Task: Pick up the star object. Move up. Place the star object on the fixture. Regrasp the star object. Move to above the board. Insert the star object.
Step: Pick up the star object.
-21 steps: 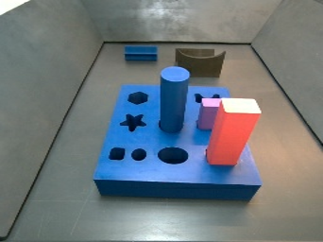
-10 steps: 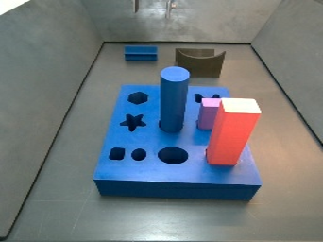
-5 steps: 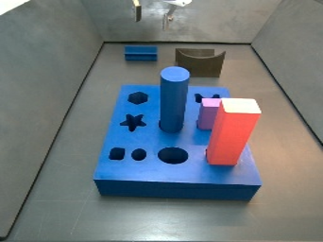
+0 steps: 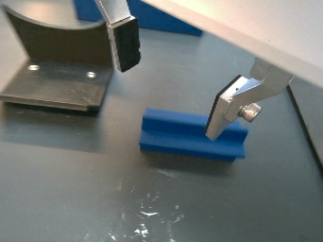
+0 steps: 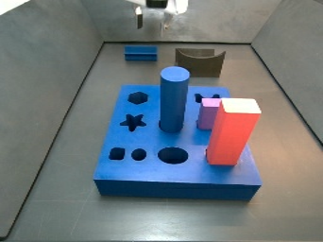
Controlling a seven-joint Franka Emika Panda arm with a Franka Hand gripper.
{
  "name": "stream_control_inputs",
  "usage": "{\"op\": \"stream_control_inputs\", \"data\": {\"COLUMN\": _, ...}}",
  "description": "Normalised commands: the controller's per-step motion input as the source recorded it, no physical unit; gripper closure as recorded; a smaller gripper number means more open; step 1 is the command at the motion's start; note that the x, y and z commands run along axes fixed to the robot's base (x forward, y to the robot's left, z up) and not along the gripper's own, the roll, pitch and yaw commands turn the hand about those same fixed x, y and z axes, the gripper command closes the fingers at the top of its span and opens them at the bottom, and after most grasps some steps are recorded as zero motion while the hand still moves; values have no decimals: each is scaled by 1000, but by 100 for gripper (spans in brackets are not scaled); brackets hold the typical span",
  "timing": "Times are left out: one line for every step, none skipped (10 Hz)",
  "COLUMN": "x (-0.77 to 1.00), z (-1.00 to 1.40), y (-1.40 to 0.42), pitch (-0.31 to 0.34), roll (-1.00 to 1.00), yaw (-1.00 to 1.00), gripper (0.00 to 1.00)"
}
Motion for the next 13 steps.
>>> {"op": "stream_control_inputs", "data": {"x": -20, "z": -409, "y": 0, "pitch": -69, "roll": -319, "yaw": -709, "gripper": 0}}
{"op": "stream_control_inputs", "data": {"x": -43, "z": -449, "y": 0, "pitch": -47, "roll": -290, "yaw": -760, "gripper": 0}}
{"op": "stream_control_inputs", "data": {"x": -69, "z": -423, "y": 0, "pitch": -66, "roll": -274, "yaw": -783, "gripper": 0}}
{"op": "stream_control_inputs", "data": {"x": -69, "z": -406, "y": -6, "pitch": -81, "roll": -276, "yaw": -783, "gripper": 0}}
{"op": "stream_control_inputs", "data": {"x": 0, "z": -343, "y": 0, "pitch": -96, "roll": -353, "yaw": -706, "gripper": 0}}
{"op": "stream_control_inputs", "data": {"x": 0, "z": -323, "y": 0, "pitch": -91, "roll": -366, "yaw": -686, "gripper": 0}}
{"op": "stream_control_inputs", "data": {"x": 0, "z": -317, "y": 0, "pitch": -90, "roll": -369, "yaw": -674, "gripper": 0}}
{"op": "stream_control_inputs", "data": {"x": 0, "z": -329, "y": 0, "pitch": -80, "roll": -364, "yaw": -669, "gripper": 0}}
{"op": "stream_control_inputs", "data": {"x": -3, "z": -340, "y": 0, "pitch": -73, "roll": -361, "yaw": -660, "gripper": 0}}
{"op": "stream_control_inputs", "data": {"x": -14, "z": -291, "y": 11, "pitch": -101, "roll": -380, "yaw": -574, "gripper": 0}}
{"op": "stream_control_inputs", "data": {"x": -20, "z": -346, "y": 0, "pitch": -49, "roll": -309, "yaw": -657, "gripper": 0}}
{"op": "stream_control_inputs", "data": {"x": -14, "z": -280, "y": 23, "pitch": -43, "roll": -261, "yaw": -654, "gripper": 0}}
{"op": "stream_control_inputs", "data": {"x": 0, "z": -211, "y": 31, "pitch": -46, "roll": -243, "yaw": -657, "gripper": 0}}
